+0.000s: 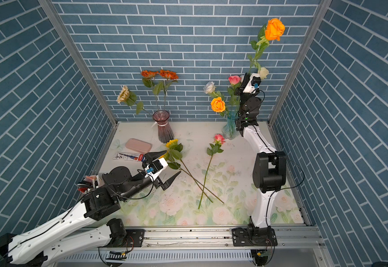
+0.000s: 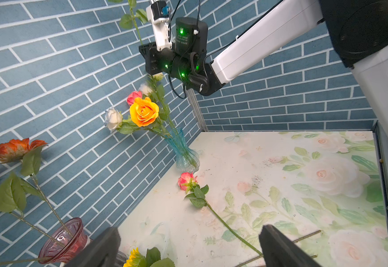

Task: Arrange the flowers in different vases according to their variety
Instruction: Insert the flower into the vase.

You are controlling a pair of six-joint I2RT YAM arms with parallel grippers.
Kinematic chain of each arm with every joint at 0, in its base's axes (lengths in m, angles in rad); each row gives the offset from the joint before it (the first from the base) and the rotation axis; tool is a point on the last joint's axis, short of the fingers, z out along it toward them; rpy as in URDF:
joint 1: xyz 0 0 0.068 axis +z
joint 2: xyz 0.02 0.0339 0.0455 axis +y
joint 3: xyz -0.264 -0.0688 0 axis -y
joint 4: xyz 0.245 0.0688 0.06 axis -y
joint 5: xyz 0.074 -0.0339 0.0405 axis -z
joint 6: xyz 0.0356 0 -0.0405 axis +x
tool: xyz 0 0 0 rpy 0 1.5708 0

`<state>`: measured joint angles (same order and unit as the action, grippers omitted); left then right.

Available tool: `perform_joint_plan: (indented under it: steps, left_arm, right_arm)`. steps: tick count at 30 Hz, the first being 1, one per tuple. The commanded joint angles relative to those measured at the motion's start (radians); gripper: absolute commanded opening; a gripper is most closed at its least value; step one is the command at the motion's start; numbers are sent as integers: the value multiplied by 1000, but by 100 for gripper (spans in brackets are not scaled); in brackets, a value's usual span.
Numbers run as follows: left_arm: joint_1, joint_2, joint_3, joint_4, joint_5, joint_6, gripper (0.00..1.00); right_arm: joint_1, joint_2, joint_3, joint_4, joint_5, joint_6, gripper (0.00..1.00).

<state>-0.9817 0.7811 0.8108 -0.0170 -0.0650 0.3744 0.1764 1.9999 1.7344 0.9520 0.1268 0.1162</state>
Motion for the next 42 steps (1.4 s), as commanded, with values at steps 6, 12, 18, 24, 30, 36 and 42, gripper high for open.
perform_joint_plan:
  steps: [6,12,18,24,30,36,42]
  left_arm:
    - [5,1,3,17,-13,12,100]
    - [5,0,9,13,-4,7,100]
    - [5,-4,18,10,17,-5,100]
    - [6,-6,32,-1,36,-25,100]
    - [6,-11,42,-19,49,-44,100]
    - [5,-33,34,-42,27,-55,100]
    - [5,-40,33,-113,50,-50,100]
  right_arm:
    - [-4,61,-113,66,22,49,0]
    - [-5,13,-217,-64,63,53,2]
    - [-5,-49,-224,-334,49,37,30]
    - [-5,-130,-273,-542,7,-4,31]
    - [-2,-292,-405,-625,-75,-71,32]
    - [39,-527,-578,-731,-75,-112,34]
    - [160,-690,-712,-1007,4,-61,35]
